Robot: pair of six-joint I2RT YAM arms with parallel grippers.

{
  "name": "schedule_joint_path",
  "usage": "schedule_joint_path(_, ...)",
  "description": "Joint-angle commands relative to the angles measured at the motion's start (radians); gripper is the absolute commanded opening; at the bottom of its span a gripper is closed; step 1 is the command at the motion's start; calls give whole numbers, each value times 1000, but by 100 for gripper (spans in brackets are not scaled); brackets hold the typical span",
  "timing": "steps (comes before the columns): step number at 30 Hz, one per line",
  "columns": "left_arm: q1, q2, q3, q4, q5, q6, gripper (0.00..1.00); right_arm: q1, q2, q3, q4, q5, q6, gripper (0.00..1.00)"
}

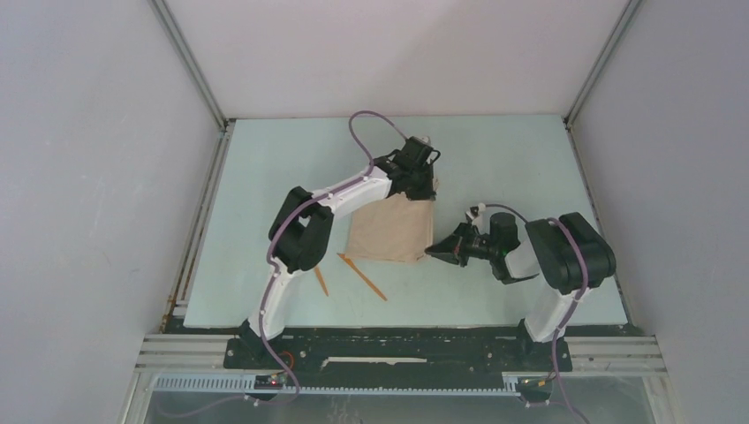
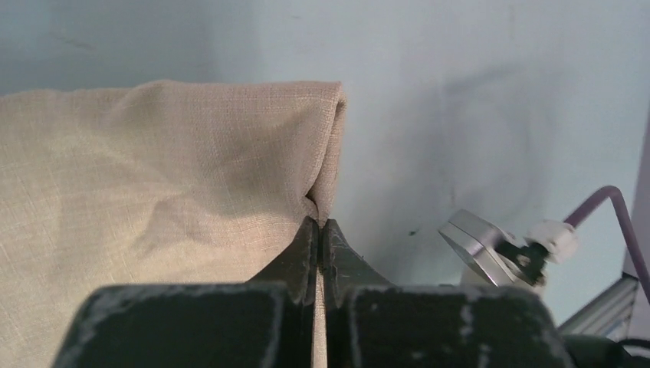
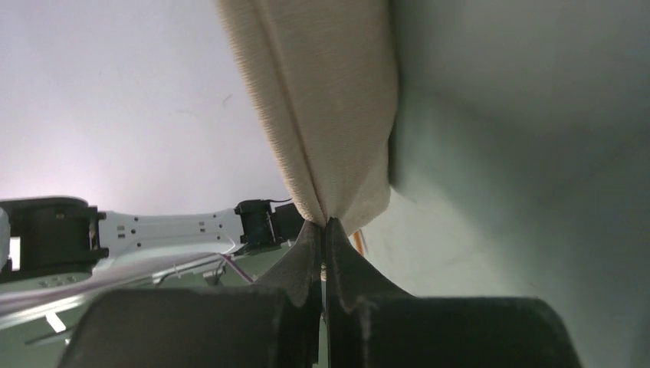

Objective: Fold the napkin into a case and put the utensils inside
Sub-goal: Turn over the upper triangle folded napkin at the center of the board.

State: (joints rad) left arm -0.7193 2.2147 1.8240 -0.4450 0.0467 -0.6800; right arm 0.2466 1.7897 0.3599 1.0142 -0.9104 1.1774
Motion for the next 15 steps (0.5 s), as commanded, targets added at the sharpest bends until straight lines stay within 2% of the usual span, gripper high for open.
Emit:
schedule_joint_path(1, -11, 43, 121, 89, 34, 20, 0, -55, -116, -19, -359, -62, -271, 0)
schedule_joint_path(5, -18, 97, 164, 103, 89, 10, 0, -103, -257, 31, -750, 42, -477, 0)
schedule_joint_path(8, -18, 108, 187, 99, 106, 5, 4, -148, -313, 85, -959, 96, -584, 0)
schedule_joint_path(10, -18, 104, 200, 93, 124, 4, 11, -169, -312, 142, -1126, 145, -652, 0)
schedule_joint_path(11, -17, 100, 207, 85, 131, 2, 18, -172, -309, 167, -1189, 175, -678, 0)
schedule_joint_path(12, -18, 93, 215, 70, 137, 3, 26, -176, -311, 183, -1253, 205, -697, 4)
schedule_joint_path(13, -17, 84, 223, 48, 141, 2, 28, -179, -315, 197, -1283, 242, -702, 9)
schedule_joint_path(15, -10, 41, 225, -6, 156, -13, 33, -187, -334, 218, -1369, 319, -712, 26)
